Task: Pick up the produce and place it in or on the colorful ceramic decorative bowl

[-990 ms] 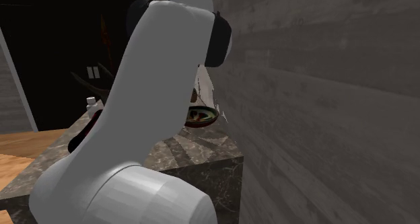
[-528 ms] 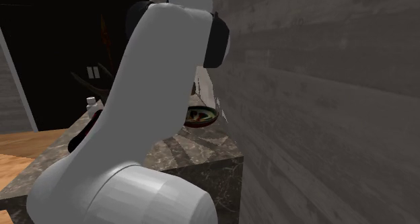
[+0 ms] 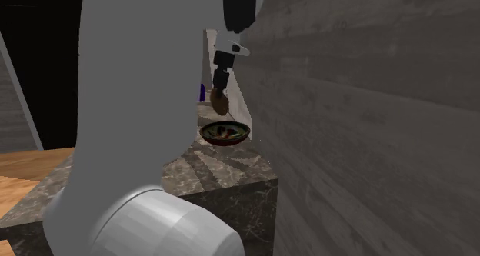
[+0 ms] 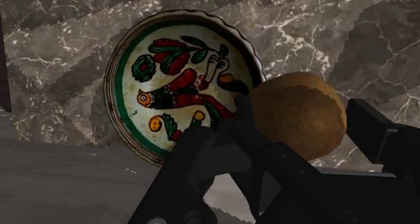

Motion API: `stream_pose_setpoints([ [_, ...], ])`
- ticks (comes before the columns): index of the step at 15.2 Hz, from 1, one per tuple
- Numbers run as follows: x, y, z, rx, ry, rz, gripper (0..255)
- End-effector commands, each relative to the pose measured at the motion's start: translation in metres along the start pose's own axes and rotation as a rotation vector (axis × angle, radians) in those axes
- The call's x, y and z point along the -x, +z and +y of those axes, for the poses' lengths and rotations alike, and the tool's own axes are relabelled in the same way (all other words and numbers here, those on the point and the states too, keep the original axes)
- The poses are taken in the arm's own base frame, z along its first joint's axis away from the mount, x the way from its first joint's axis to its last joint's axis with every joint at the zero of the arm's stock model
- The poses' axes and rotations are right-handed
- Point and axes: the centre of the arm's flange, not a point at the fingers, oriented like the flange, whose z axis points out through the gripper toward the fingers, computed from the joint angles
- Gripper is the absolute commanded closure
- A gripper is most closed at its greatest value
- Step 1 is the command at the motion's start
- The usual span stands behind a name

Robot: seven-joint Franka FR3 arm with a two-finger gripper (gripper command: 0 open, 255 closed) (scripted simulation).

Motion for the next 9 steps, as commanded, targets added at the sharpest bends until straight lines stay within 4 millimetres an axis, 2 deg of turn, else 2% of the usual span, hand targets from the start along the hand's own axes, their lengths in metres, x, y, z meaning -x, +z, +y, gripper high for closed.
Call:
stream_pose_setpoints([
  [1,-0.009,-0.004,0.034,-0.002,0.024,0.006,255],
  [4,-0.006,-0.003,0.074,-0.002,0.024,0.006,255],
  [5,-0.004,-0.003,0.099,-0.002,0.024,0.006,255],
  [9,-0.009,0.018,0.098,-0.002,0.024,0.006,255],
])
